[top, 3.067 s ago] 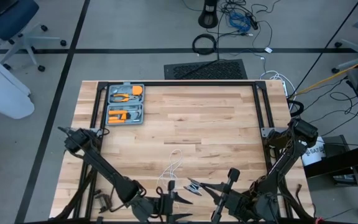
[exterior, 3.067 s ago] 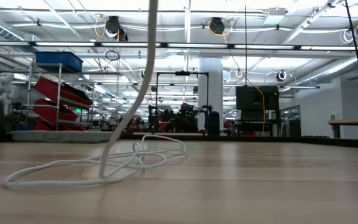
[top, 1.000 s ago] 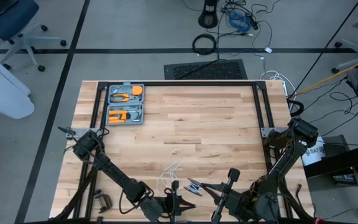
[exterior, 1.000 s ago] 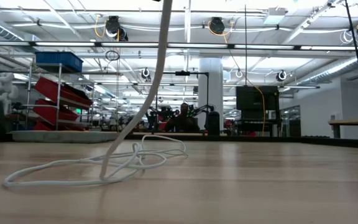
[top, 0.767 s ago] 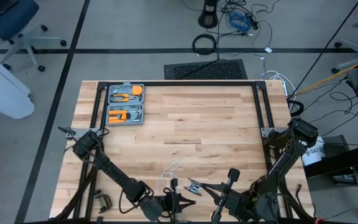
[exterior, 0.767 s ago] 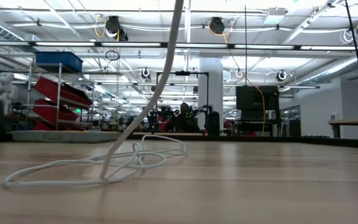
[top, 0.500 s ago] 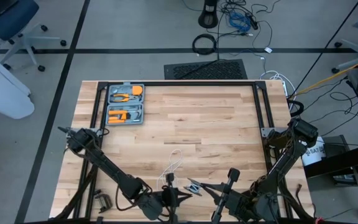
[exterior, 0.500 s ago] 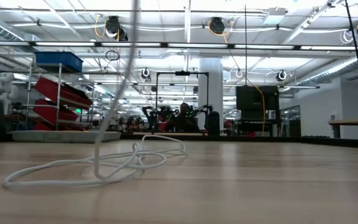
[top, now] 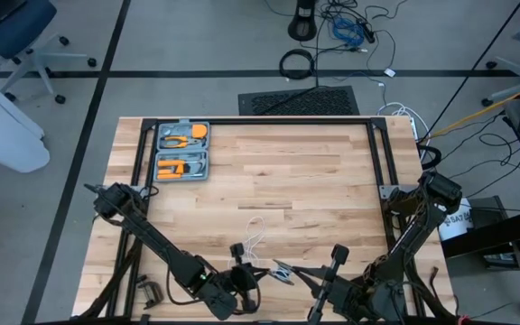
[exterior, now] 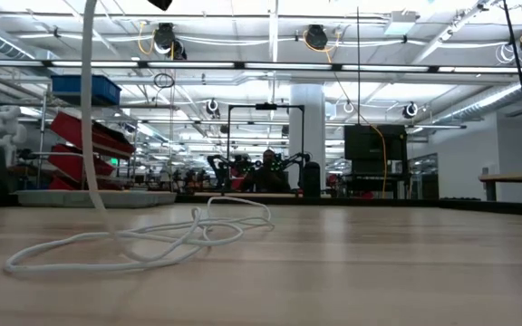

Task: Coil cords
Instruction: Coil the white wire on the spool

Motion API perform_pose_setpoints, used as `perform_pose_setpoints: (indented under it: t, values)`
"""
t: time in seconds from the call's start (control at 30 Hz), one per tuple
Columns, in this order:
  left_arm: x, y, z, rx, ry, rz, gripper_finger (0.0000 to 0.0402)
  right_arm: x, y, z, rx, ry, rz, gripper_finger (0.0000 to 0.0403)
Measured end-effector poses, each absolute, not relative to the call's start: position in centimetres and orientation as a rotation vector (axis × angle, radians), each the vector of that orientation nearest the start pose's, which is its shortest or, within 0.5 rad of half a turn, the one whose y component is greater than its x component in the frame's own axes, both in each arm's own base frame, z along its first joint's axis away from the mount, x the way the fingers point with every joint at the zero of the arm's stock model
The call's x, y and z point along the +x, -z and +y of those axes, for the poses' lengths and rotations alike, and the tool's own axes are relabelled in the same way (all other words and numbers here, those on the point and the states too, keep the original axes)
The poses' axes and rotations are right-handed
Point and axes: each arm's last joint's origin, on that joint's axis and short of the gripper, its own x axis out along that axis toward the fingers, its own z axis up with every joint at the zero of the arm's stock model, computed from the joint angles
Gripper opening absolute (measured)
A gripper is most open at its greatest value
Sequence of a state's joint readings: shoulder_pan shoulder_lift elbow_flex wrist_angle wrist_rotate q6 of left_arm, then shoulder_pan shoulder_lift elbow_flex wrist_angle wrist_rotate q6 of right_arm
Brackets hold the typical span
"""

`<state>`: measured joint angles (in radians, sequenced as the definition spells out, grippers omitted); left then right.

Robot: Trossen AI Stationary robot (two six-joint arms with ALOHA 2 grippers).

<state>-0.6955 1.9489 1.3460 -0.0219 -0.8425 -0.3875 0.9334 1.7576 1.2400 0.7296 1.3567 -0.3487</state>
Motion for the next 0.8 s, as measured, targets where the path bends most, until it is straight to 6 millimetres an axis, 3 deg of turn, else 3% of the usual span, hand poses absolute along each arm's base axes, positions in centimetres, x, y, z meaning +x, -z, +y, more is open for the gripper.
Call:
perform_pose_setpoints:
  t: [0.27,0.8]
  values:
    - [31.5,-23.6,-25.2,0.050,-0.252,0.427,0.0001,24.4,-30.9,29.8,-0.148,0.405,-0.016,0.0000]
    - [25.3,-32.6,-23.4,-0.016,-0.233,0.306,0.0001,24.6,-30.4,29.9,-0.181,0.374,0.001,0.0000]
